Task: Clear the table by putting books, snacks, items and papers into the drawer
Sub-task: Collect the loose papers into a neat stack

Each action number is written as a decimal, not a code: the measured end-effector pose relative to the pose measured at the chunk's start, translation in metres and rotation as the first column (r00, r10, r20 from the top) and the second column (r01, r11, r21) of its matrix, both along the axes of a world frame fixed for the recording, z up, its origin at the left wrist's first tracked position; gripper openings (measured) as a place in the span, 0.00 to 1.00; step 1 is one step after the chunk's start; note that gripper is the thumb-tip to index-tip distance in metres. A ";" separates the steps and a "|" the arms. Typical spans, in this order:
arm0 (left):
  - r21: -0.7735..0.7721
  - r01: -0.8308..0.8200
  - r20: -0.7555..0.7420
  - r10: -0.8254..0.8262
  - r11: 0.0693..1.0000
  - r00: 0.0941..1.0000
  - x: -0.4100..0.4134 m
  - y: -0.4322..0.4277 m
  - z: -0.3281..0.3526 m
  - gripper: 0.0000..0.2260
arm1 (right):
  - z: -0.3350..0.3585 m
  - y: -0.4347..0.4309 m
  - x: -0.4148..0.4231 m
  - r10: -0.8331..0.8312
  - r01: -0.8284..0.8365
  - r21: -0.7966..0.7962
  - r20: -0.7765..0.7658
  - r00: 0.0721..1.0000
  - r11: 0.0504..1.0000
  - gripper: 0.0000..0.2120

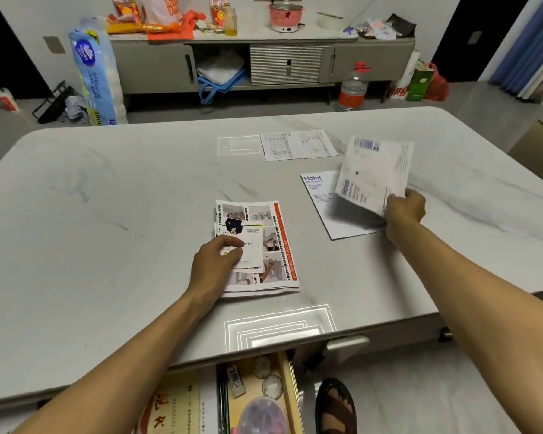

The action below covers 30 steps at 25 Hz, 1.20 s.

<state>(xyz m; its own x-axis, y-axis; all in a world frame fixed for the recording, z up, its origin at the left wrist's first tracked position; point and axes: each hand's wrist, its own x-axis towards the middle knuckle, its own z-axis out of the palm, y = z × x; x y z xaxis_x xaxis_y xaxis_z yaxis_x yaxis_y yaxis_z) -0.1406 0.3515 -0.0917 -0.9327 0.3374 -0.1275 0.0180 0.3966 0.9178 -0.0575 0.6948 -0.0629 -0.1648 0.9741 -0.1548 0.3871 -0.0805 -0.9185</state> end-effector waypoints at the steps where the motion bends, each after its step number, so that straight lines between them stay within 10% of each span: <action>1: 0.005 0.001 0.000 -0.001 1.000 1.000 0.000 0.000 0.000 0.08 | 0.005 -0.002 -0.003 0.043 -0.043 0.010 -0.030 0.999 0.999 0.17; 8: 0.033 -0.005 0.015 0.004 0.999 1.000 -0.001 -0.001 0.000 0.08 | -0.003 -0.010 -0.008 0.247 -0.410 0.161 0.588 0.770 0.898 0.16; 13: 0.070 -0.034 0.065 0.030 0.997 0.997 -0.004 0.000 0.000 0.08 | 0.004 -0.017 -0.024 0.273 -0.465 0.034 0.771 0.576 0.885 0.41; 20: 0.068 -0.063 0.062 0.059 0.996 0.996 -0.003 0.000 -0.001 0.08 | -0.004 -0.045 -0.020 0.463 -0.530 -0.019 0.515 0.722 0.848 0.15; 23: 0.064 -0.064 0.077 0.059 0.996 0.995 -0.002 0.001 0.001 0.08 | 0.010 -0.062 -0.013 0.531 -0.533 -0.008 0.103 0.841 0.846 0.15; 25: 0.091 -0.089 0.132 0.077 0.992 0.988 -0.001 0.002 0.006 0.12 | 0.018 -0.086 -0.011 0.583 -0.584 0.001 -0.054 0.810 0.812 0.14; 30: 0.193 -0.096 0.338 0.026 0.977 0.941 -0.005 -0.002 0.023 0.09 | -0.018 -0.171 -0.020 0.765 -0.768 -0.038 0.137 0.630 0.639 0.22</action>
<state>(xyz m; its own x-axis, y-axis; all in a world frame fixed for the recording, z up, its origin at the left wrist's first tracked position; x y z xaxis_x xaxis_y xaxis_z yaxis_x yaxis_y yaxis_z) -0.1451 0.3493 -0.0690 -0.8685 0.3325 -0.3675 -0.3194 0.1915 0.9281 -0.0771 0.5234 -0.0810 -0.8341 0.5090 -0.2125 0.4123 0.3193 -0.8532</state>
